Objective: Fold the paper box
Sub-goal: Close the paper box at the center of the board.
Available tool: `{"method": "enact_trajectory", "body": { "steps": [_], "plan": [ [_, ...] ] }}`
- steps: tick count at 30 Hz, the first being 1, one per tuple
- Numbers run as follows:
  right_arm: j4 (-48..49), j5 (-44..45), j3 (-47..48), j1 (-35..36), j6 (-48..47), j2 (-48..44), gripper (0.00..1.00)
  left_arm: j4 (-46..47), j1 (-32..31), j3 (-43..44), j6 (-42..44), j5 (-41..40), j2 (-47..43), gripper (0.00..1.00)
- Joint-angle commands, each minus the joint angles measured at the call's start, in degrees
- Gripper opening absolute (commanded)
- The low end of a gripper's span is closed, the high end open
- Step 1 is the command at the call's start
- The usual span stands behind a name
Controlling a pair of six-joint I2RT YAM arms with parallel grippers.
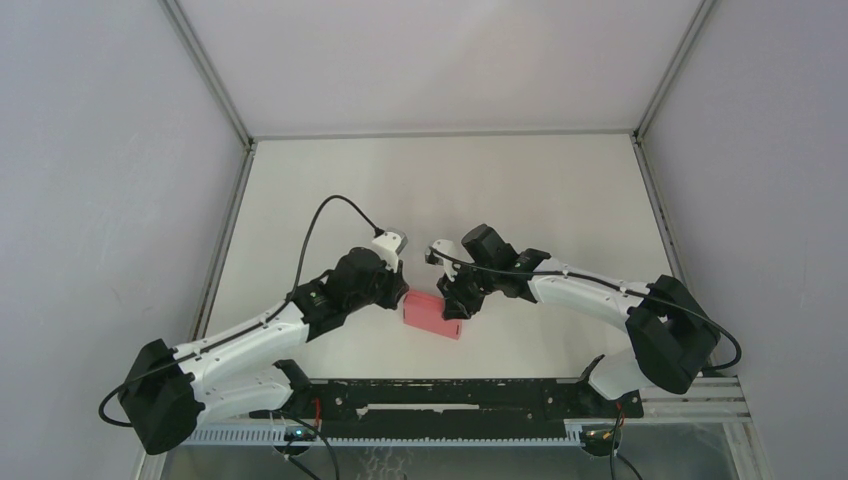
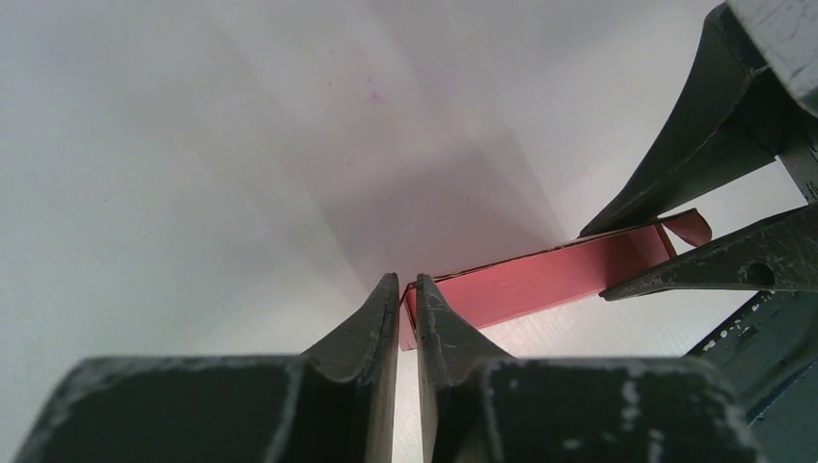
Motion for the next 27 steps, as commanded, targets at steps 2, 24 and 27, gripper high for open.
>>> {"method": "enact_trajectory", "body": {
  "steps": [2, 24, 27],
  "plan": [
    [1.66, -1.01, 0.95, 0.34, -0.35, -0.01, 0.13, 1.09, -0.2, 1.63, 0.36, -0.01, -0.42, 0.15],
    [1.6, -1.08, 0.95, 0.01, -0.44, 0.03, 0.14, 0.5, -0.41, -0.62, -1.89, -0.87, -2.55, 0.18],
    [1.51, -1.05, 0.95, 0.01, -0.48, -0.01, 0.13, 0.33, -0.49, -0.92, -2.11, -1.13, -2.44, 0.19]
  ]
}}
